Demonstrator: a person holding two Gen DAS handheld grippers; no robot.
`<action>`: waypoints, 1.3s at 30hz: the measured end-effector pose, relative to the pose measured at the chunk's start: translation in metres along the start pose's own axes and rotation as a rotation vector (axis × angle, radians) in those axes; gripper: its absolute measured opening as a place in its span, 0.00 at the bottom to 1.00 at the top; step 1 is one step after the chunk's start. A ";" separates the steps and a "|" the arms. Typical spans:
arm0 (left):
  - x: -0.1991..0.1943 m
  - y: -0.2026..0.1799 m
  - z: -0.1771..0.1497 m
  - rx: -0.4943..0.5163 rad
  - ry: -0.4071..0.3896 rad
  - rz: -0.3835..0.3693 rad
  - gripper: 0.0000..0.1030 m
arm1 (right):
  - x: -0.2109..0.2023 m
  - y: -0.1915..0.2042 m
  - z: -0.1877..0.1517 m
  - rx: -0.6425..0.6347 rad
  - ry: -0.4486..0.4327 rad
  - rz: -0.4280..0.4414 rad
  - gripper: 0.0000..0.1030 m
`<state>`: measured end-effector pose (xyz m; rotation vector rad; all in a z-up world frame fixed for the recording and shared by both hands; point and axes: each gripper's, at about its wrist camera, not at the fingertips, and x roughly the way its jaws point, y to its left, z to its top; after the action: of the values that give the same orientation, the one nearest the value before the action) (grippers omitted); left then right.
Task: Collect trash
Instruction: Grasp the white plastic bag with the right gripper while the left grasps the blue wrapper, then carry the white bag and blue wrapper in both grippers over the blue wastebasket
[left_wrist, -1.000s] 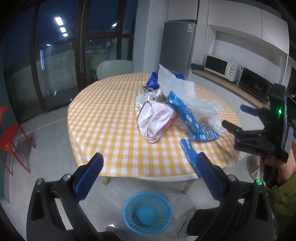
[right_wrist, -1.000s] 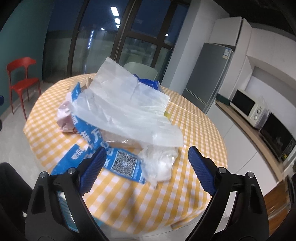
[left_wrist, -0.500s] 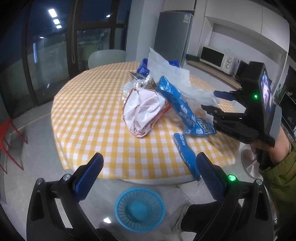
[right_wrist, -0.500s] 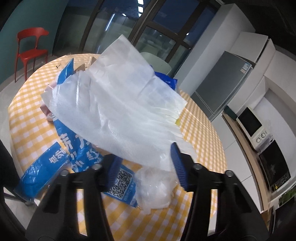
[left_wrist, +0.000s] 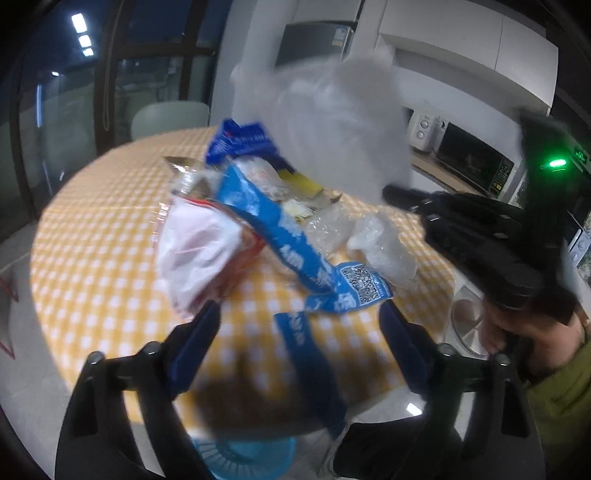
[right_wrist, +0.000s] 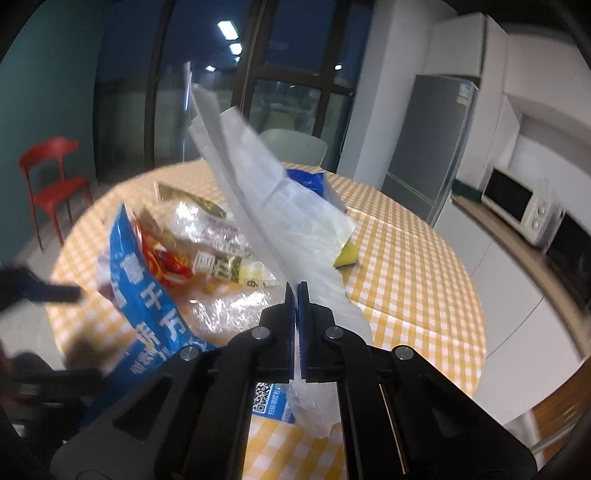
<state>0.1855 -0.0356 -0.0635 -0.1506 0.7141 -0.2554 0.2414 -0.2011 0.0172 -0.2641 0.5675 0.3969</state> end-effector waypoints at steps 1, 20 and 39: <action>0.006 0.001 0.002 -0.007 0.011 -0.009 0.72 | -0.004 -0.003 -0.001 0.024 -0.005 0.007 0.01; 0.018 -0.015 0.031 -0.037 -0.043 -0.037 0.02 | -0.088 -0.019 -0.015 0.164 -0.151 0.001 0.01; -0.146 -0.012 -0.019 0.010 -0.203 0.019 0.01 | -0.188 0.023 -0.044 0.205 -0.214 0.069 0.01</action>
<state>0.0648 -0.0069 0.0162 -0.1578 0.5120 -0.2215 0.0658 -0.2508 0.0851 -0.0043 0.4041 0.4243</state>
